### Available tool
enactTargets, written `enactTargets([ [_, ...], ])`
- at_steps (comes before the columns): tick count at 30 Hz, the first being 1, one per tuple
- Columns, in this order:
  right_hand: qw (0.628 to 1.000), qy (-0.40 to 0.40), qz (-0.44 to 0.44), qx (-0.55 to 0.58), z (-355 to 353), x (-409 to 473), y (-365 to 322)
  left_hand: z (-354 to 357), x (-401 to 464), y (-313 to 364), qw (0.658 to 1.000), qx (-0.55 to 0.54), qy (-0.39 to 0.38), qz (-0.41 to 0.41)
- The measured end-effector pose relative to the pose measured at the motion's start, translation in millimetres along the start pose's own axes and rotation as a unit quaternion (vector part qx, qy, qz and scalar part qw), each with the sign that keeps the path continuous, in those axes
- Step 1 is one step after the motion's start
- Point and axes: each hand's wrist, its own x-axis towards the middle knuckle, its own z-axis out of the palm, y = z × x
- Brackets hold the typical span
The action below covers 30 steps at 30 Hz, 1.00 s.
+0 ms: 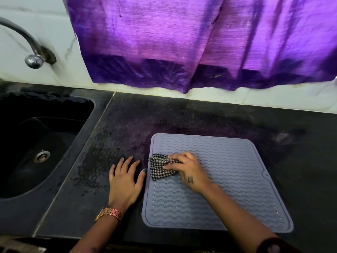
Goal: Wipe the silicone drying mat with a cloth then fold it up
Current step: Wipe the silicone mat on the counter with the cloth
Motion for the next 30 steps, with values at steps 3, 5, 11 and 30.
enactTargets([
  [3, 0.999, -0.032, 0.009, 0.023, 8, 2, 8, -1, 0, 0, 1.000, -0.007, 0.002, 0.000],
  [5, 0.998, -0.057, 0.003, 0.032, 3, 10, 14, -1, 0, 0, 1.000, -0.007, 0.001, 0.001],
  [11, 1.000, -0.019, 0.010, 0.021, 7, 20, 20, -2, -1, 1, 1.000, -0.004, -0.001, 0.001],
  [30, 0.979, -0.059, 0.111, -0.162, 29, 84, 13, 0, 1, 0, 1.000, 0.021, 0.000, 0.000],
])
